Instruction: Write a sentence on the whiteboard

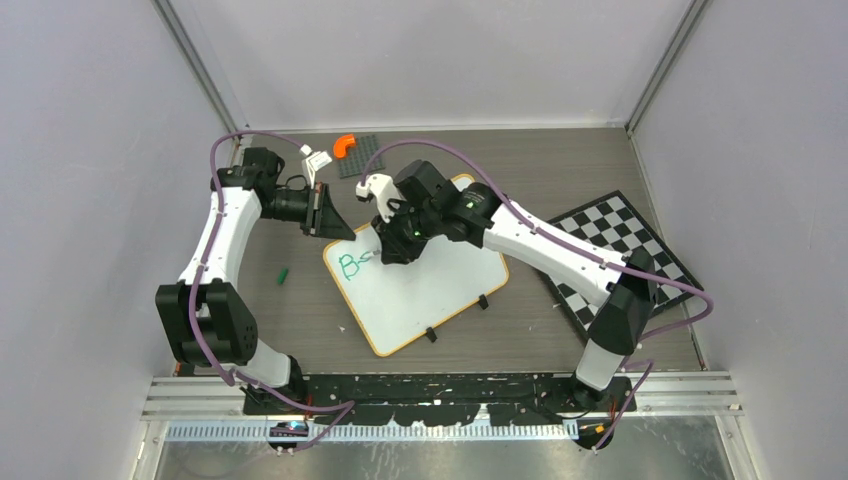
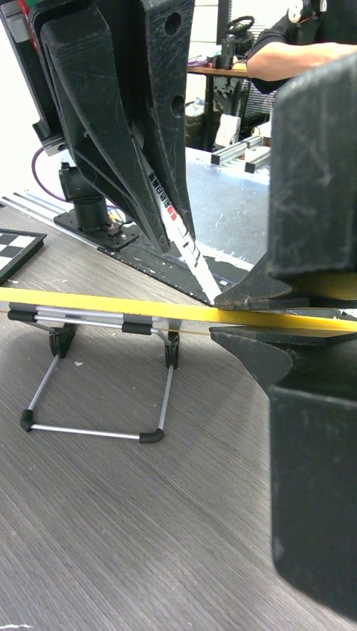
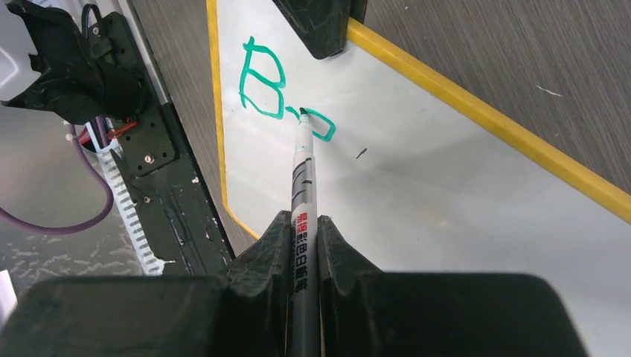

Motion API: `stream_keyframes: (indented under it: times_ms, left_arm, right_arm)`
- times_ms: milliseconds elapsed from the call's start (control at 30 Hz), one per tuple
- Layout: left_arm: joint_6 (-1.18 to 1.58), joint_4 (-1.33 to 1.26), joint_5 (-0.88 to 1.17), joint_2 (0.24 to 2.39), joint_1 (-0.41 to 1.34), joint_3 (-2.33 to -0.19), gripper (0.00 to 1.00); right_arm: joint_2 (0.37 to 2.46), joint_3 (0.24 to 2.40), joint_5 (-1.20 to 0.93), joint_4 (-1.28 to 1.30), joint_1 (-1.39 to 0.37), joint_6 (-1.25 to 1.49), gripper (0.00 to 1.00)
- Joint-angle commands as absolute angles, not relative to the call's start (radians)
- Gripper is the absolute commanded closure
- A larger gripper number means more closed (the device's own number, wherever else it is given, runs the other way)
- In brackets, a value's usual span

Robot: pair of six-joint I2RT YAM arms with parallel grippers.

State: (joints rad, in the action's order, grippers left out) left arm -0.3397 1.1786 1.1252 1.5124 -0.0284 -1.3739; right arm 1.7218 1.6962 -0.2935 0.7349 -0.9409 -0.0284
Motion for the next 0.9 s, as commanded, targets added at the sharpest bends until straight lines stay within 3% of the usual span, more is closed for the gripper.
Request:
stream_keyframes:
  times_ms: [0, 867]
  left_arm:
    - [-0.32, 1.195, 1.117, 1.505, -0.025, -1.389, 1.0]
    - [-0.318, 1.197, 1.114, 1.501, -0.024, -1.387, 1.0]
  right_arm:
    - [1.732, 1.721, -0.27, 0.701, -0.943, -0.035, 1.0]
    - [1.661, 1.613, -0.247, 0.708, -0.918, -0.054, 1.0]
